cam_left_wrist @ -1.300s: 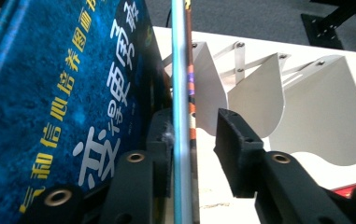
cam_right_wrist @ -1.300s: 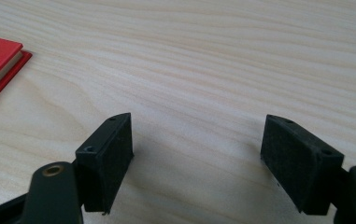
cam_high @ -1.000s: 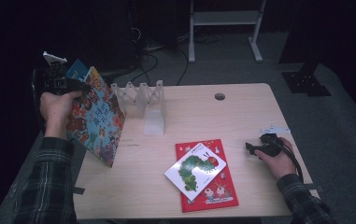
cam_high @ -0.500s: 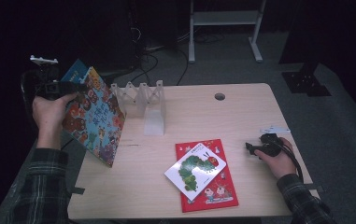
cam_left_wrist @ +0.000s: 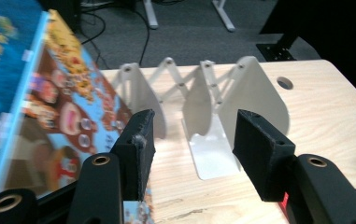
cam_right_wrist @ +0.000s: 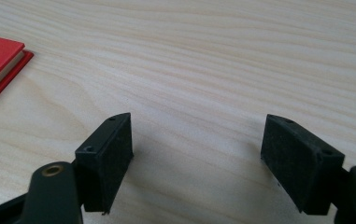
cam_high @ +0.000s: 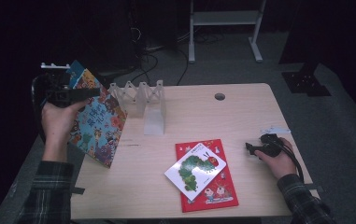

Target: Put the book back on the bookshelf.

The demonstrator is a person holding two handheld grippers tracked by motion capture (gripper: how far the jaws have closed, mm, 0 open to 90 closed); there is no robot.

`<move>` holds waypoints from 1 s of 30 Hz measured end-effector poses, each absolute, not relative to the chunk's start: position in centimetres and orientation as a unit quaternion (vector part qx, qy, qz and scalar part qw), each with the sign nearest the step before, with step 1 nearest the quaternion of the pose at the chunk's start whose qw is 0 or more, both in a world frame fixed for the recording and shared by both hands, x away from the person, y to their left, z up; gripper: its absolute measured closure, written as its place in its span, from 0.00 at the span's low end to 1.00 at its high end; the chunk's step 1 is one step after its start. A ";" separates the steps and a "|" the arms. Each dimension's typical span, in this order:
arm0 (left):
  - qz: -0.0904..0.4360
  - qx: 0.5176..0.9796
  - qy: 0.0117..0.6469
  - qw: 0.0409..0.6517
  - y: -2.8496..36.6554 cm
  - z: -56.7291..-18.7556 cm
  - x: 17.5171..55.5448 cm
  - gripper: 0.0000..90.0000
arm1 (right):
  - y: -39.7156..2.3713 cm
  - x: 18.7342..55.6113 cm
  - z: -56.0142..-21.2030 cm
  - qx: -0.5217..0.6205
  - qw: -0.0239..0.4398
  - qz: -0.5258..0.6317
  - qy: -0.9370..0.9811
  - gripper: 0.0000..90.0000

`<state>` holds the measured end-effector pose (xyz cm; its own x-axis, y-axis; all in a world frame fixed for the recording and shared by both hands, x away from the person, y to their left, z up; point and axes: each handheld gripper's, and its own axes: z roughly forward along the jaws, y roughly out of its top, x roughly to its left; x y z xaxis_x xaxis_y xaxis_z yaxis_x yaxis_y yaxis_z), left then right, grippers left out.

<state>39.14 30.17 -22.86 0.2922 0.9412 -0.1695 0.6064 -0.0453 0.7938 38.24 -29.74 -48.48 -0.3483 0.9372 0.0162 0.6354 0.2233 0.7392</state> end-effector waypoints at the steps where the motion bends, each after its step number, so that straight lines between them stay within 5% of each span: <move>1: 0.206 0.693 0.558 0.407 30.2 -22.9 39.1 0.51 | -29.7 38.2 -48.5 0.524 0.225 0.337 0.749 0.25; 30: 0.139 0.760 0.463 0.435 20.6 -33.3 35.5 0.08 | -29.5 38.3 -48.7 0.515 0.218 0.335 0.758 0.14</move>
